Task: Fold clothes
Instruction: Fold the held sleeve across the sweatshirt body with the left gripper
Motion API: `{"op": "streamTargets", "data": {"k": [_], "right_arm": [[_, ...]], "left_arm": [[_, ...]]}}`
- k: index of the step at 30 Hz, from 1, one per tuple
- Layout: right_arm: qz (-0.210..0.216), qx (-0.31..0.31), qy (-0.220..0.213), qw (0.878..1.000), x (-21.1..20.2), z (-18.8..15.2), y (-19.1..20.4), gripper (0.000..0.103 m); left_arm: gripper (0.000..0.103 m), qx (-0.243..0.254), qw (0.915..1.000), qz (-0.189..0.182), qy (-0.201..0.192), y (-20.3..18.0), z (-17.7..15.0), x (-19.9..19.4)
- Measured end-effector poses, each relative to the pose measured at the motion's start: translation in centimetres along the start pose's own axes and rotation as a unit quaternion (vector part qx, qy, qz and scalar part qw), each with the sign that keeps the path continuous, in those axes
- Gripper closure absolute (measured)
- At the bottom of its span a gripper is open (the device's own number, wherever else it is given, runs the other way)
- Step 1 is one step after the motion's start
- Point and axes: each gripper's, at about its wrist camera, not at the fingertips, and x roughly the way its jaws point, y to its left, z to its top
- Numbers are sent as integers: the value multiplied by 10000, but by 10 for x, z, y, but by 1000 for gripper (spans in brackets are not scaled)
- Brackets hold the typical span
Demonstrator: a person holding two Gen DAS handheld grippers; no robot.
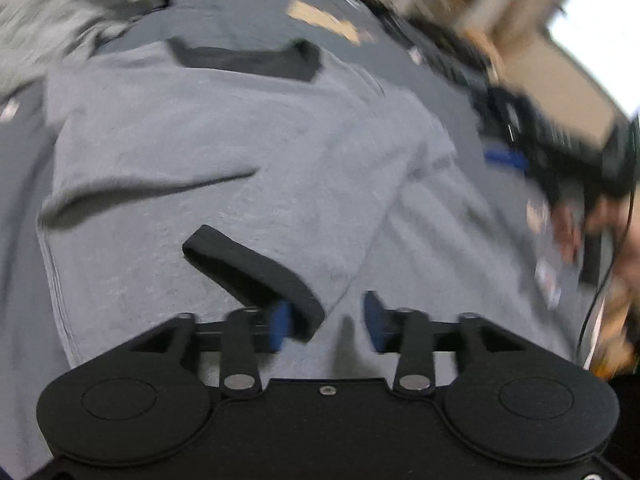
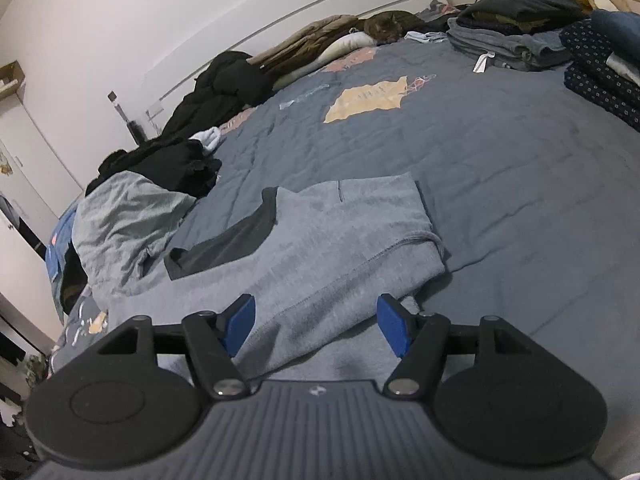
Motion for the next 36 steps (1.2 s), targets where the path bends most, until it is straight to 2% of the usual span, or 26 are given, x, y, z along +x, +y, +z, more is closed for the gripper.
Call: {"op": "streamTargets", "data": {"k": [2,5,6,7,8,11,14,15,16,17,19,23,27,29,30,33,36], "right_arm": [[-72,16,-26,10000,1,1,-6,36],[-297,240,-30,9993,4,3,-21,36],[-374,295,-53,9989,4,4,-26,36],[-477,321,-87,9983,5,3,-29,36],[-554,348,-110,9978,5,3,-32,36],[-543,434,-81,9975,7,3,-37,36],[-529,506,-55,9973,9,2,-40,36],[-510,485,-56,9975,9,3,-39,36],[-473,478,-51,9977,9,3,-38,36],[-436,472,-45,9979,9,3,-36,36],[-365,466,-37,9982,9,3,-33,36],[-237,408,-32,9989,8,3,-25,36],[119,324,83,9994,9,2,-15,36],[238,227,127,9994,10,0,-8,36],[262,188,137,9994,10,-1,-5,36],[313,118,193,9993,12,-3,3,36],[338,116,197,9992,12,-3,4,36]], "left_arm": [[59,-390,9989,-99,-260,9,1,-3],[61,-603,9968,-65,-524,13,10,-6],[67,-635,9963,-55,-583,13,12,-7],[90,-528,9971,-47,-541,12,14,-7],[97,-421,9979,-40,-498,10,16,-8],[97,-44,9997,30,-233,2,19,-7],[89,311,9988,132,342,-1,10,-8],[70,322,9985,215,382,0,7,-10],[48,241,9989,301,265,3,3,-14],[43,148,9992,358,140,7,1,-18],[42,-318,9992,214,-103,20,1,-21],[45,-1183,9921,-32,-419,39,4,-12],[58,-1485,9871,-93,-597,43,10,2],[80,-1596,9848,-10,-690,45,14,9],[96,-1569,9851,83,-694,45,17,11],[101,-1117,9911,205,-687,40,30,6],[101,-343,9968,163,-708,26,60,-14]]}}
